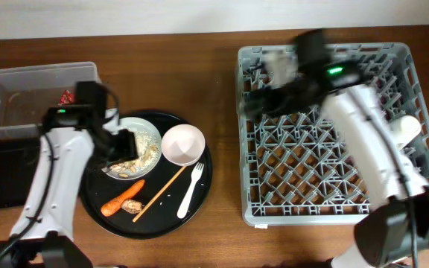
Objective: Sort waste into correct bins and load items into the dishwasher rack
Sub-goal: 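Grasp the pink bowl with the right gripper and lift it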
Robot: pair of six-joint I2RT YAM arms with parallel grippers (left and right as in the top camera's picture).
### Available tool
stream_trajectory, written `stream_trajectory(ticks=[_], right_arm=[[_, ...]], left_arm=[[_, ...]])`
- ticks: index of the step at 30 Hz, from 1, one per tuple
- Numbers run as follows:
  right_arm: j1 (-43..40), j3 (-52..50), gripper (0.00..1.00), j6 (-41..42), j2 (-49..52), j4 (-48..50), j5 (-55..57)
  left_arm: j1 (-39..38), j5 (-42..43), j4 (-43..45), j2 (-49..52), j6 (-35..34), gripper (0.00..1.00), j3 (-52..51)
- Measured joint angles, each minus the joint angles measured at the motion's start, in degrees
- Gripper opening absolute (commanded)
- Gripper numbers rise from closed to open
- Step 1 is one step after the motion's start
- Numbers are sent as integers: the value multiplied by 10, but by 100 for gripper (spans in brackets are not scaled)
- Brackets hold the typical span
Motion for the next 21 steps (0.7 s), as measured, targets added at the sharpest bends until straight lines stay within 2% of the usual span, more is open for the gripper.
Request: stream_trajectory(ticks=[2, 3, 4, 6, 7, 9, 11, 13, 15, 16, 18, 21], right_arm=[[93, 0, 99, 25, 3, 31, 48], [111, 0, 97, 33, 6, 36, 56], [165, 0, 93, 67, 29, 49, 100], [194, 0, 85, 106, 66, 66, 134], [206, 0, 73, 131, 105, 73, 149], [210, 0, 66, 154, 140, 84, 158], [210, 0, 49, 176, 177, 98, 164], [210, 0, 47, 189, 201, 113, 164], [210, 0, 36, 193, 209, 120, 164], [210, 0, 34, 195, 210, 121, 164], [210, 0, 21, 197, 213, 126, 164], [210, 0, 19, 206, 213, 132, 164]], left_arm=[[64, -7, -7, 0, -26, 81, 0], [82, -8, -9, 0, -32, 81, 0], [114, -6, -11, 0, -41, 81, 0], [141, -6, -16, 0, -48, 81, 0], [148, -6, -16, 0, -50, 81, 0], [148, -5, -17, 0, -51, 81, 0], [149, -5, -17, 0, -51, 81, 0], [149, -4, -17, 0, -51, 81, 0], [149, -4, -17, 0, -51, 81, 0], [149, -4, -17, 0, -52, 81, 0], [149, -4, -17, 0, -52, 81, 0], [149, -4, -17, 0, -52, 81, 0]])
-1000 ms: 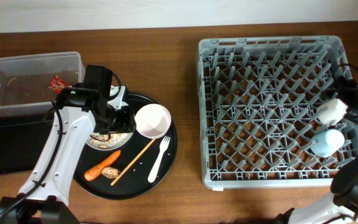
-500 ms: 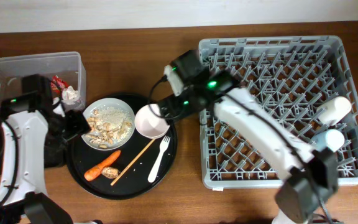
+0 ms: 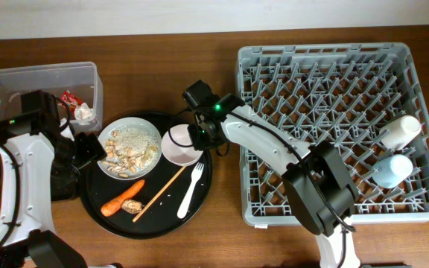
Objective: Sort waste into correct bins and load items into the dishwasher rack
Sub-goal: 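Grasp the pink bowl with the right gripper and lift it, then place the pink bowl at the back of the rack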
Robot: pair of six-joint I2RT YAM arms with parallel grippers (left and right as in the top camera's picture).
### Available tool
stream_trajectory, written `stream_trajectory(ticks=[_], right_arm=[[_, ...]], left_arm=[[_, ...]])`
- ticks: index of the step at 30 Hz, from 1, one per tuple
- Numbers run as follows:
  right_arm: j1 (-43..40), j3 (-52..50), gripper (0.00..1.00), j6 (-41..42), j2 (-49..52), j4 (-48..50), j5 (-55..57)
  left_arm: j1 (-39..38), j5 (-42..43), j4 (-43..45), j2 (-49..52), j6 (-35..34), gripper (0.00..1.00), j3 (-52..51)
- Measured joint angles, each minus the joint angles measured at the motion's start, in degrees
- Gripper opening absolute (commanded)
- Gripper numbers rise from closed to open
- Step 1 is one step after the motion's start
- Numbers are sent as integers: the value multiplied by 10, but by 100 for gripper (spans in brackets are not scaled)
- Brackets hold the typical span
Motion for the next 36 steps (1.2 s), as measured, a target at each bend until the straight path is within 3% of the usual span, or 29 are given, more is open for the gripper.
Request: stream_trajectory(ticks=[4, 10, 15, 17, 20, 23, 26, 31, 36], right_arm=[[0, 0, 4, 21, 0, 0, 2], [-4, 8, 4, 30, 0, -20, 2], [-76, 152, 4, -17, -35, -143, 43], [-124, 228, 4, -43, -102, -195, 112], [-186, 260, 4, -60, -191, -232, 292], [-254, 236, 4, -8, -179, -249, 540], [-304, 162, 4, 52, -143, -241, 715], [-388, 104, 4, 55, -96, -178, 788], [-389, 103, 4, 10, -39, -91, 801]], left_arm=[[0, 0, 0, 0, 0, 81, 0], [0, 0, 0, 0, 0, 81, 0], [0, 0, 0, 0, 0, 81, 0], [0, 0, 1, 0, 0, 81, 0], [0, 0, 2, 0, 0, 81, 0], [0, 0, 2, 0, 0, 81, 0], [0, 0, 2, 0, 0, 81, 0], [0, 0, 2, 0, 0, 81, 0], [0, 0, 2, 0, 0, 81, 0]])
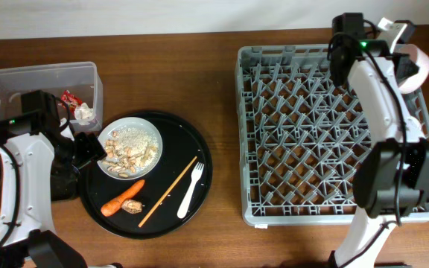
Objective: Sort waste into correct bins and load items into the dishwasher rack
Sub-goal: 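Place the pink bowl at the back of the rack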
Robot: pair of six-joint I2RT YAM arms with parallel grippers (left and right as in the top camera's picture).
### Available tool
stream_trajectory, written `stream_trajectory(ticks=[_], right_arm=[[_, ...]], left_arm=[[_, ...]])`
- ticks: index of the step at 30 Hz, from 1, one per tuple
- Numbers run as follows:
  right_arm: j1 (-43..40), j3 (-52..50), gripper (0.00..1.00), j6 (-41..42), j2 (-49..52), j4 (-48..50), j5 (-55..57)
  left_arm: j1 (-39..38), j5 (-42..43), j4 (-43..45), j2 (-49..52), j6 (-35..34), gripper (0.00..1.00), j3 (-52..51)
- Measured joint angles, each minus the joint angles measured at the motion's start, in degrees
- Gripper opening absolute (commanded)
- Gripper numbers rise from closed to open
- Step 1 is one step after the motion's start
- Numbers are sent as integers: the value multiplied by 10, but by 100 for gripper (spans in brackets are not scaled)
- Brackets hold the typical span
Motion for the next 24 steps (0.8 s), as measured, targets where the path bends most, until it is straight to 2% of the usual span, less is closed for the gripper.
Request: stream_trajectory(ticks=[5, 9, 15, 17, 20, 24], right_arm=[[18, 0, 4, -10, 81, 18, 4], [59, 0, 6, -13, 85, 17, -5], [100, 0, 39, -12, 90, 0, -153], [105, 0, 66, -9, 90, -23, -181], [106, 0, 89, -6, 90, -66, -200], [106, -1, 100, 37, 72, -96, -225]], left_arm=[[0, 0, -3, 0, 0, 81, 0], [0, 0, -2, 0, 0, 81, 0], [0, 0, -2, 0, 0, 81, 0], [0, 0, -2, 0, 0, 81, 0], [0, 0, -1, 0, 0, 81, 0], [0, 0, 0, 0, 0, 81, 0]])
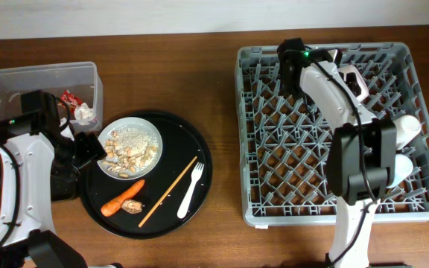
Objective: Sort waste into correct bins and load items into the dishwasher rack
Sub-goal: 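Place the pink bowl at the back of the rack, then grasp the rice plate with the left gripper and lift it left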
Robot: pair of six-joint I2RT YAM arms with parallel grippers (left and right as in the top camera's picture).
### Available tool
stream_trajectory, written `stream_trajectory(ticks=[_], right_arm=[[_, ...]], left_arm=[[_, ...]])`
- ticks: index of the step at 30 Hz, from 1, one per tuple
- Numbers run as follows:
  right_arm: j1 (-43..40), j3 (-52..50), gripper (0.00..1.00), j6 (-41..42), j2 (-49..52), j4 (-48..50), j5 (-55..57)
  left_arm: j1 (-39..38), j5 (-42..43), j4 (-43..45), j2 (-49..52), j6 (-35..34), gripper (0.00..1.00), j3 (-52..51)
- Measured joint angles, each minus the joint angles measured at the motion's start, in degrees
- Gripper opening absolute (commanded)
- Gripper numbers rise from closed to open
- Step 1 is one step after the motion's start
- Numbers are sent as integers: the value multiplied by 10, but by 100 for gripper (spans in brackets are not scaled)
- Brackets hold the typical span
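A black round tray (199, 160) holds a white plate (130, 145) of rice and scraps, a carrot (121, 199), a chopstick (168, 192) and a white fork (191, 190). My left gripper (88, 149) sits at the plate's left rim; its jaws are not readable. The grey dishwasher rack (311, 186) fills the right side. My right gripper (354, 80) is low over the rack's back row, with something whitish beside it. I cannot make out the pink bowl, nor whether the fingers hold anything.
A clear bin (39, 82) at back left holds a red wrapper (68, 97) and crumpled paper (86, 113). A black bin sits at the left edge. Two white cups (407, 128) lie at the rack's right side.
My right gripper was at the rack's back right corner with the pink bowl in it. Now it is further left, over the back row, and the bowl no longer shows. The left arm is unchanged.
First my left gripper was over the plate and my right arm was over the rack. Then the left gripper sat at the plate's left rim and the right one at the pink bowl on the tray. Later the bowl was held over the rack's corner, off the tray.
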Motion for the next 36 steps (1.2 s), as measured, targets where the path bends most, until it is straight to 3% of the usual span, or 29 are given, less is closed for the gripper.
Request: stream_trajectory(ticks=[4, 6, 9, 12, 16, 22, 26, 29, 36], right_arm=[[0, -2, 99, 8, -138, -2, -100], [-1, 0, 99, -59, -239, -5, -293], [3, 2, 99, -148, -256, -51, -531], [33, 1, 99, -188, -245, -76, -652], [84, -1, 99, -200, -245, -126, -670], [24, -2, 99, -202, -245, -208, -598], [-9, -2, 99, -203, -245, -213, -577], [-9, -3, 99, -203, -245, -212, -577], [-9, -3, 99, -203, -245, -212, -577]], left_arm=[[0, 0, 0, 0, 0, 81, 0], [0, 0, 0, 0, 0, 81, 0], [0, 0, 1, 0, 0, 81, 0], [0, 0, 1, 0, 0, 81, 0], [-37, -2, 16, 0, 16, 79, 0], [-228, 2, 114, 21, 24, 76, 0], [-324, -12, 221, 111, 24, 76, 1], [-338, -20, 264, 166, 24, 76, 0], [-338, -39, 271, 190, 24, 76, 0]])
